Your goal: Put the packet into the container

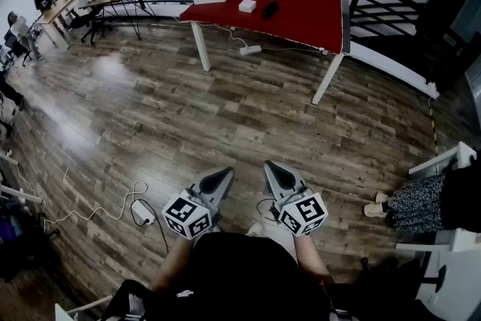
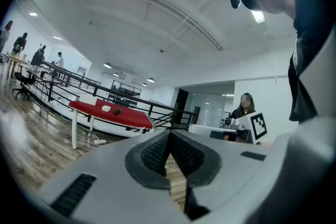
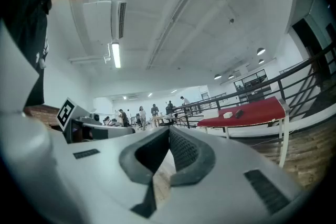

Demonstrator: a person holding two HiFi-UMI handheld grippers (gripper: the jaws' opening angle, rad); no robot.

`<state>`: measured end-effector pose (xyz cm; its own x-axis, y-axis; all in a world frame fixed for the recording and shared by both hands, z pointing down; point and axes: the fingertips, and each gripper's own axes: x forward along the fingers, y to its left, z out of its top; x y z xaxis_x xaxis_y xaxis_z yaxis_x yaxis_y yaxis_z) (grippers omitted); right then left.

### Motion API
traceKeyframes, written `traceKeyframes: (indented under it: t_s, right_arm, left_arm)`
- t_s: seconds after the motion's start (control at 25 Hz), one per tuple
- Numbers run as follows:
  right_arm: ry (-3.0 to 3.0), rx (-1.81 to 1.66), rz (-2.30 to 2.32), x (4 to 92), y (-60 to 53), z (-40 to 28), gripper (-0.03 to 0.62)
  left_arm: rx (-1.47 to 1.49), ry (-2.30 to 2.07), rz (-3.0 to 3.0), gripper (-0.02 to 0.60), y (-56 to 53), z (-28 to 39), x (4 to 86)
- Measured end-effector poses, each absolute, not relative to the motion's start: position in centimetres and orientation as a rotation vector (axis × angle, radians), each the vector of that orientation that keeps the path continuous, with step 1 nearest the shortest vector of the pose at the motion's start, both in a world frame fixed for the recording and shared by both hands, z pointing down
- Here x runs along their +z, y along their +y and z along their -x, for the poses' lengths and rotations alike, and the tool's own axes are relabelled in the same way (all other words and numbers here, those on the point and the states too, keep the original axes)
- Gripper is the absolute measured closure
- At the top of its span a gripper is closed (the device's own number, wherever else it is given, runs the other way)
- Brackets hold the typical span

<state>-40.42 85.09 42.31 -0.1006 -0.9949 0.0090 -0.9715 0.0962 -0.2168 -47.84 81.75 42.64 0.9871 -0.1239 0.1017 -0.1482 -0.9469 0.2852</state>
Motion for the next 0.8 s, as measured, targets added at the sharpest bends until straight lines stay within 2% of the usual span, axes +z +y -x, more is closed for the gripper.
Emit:
traceKeyframes:
  t_s: [0.4, 0.8]
  right_arm:
    - [2.211, -0.283, 2.009, 43.6, 86.4, 37.9, 0.572]
    - [2.223, -0.307, 2.012, 44.8, 83.3, 34.8, 0.572]
  left_arm:
    - [0.155, -0.189, -2.830, 0.574, 83.3, 45.6, 43.7]
    - [0.117, -0.251, -2.834, 0.574, 79.4, 42.9, 43.6]
